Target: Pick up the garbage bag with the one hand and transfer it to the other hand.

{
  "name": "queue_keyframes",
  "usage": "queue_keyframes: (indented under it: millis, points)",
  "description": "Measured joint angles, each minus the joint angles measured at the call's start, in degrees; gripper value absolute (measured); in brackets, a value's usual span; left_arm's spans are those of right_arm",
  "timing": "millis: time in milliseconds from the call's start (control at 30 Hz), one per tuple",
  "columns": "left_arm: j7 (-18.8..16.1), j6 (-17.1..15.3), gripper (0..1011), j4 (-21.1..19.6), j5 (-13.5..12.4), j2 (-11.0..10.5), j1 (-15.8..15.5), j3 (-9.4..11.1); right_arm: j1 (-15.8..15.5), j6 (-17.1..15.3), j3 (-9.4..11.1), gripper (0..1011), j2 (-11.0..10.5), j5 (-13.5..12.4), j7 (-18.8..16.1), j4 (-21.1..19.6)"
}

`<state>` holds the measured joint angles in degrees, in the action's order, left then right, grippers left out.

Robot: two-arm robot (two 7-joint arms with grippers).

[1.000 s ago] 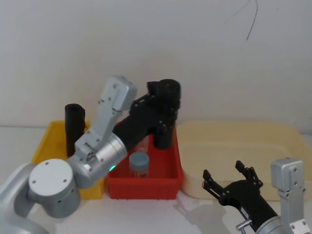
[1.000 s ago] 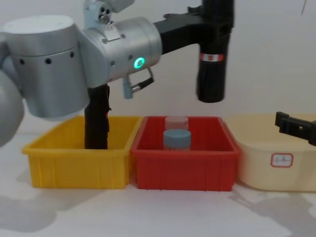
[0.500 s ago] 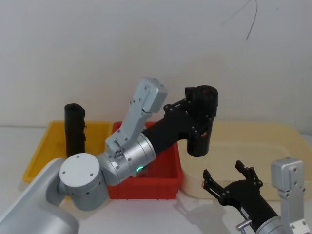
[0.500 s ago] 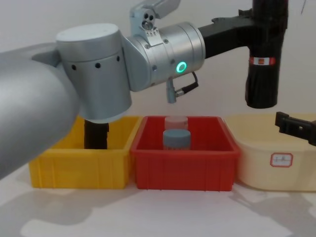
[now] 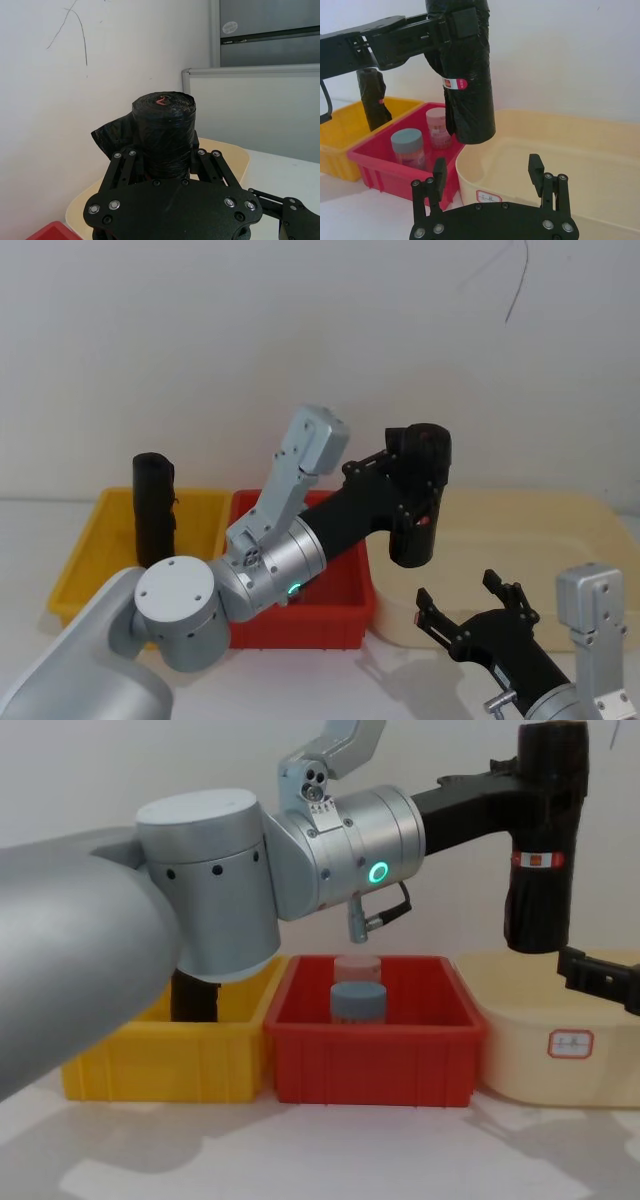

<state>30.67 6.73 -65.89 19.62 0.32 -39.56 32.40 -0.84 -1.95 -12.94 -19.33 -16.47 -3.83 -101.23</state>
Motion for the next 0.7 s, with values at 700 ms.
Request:
queue_keyframes:
  millis: [700]
  points:
    - [0.01, 0.41, 456, 1.43, 0.66, 0.17, -0.58, 0.23, 3.62, 1.43, -1.28, 1000, -0.34, 3.89, -0.86, 1.02]
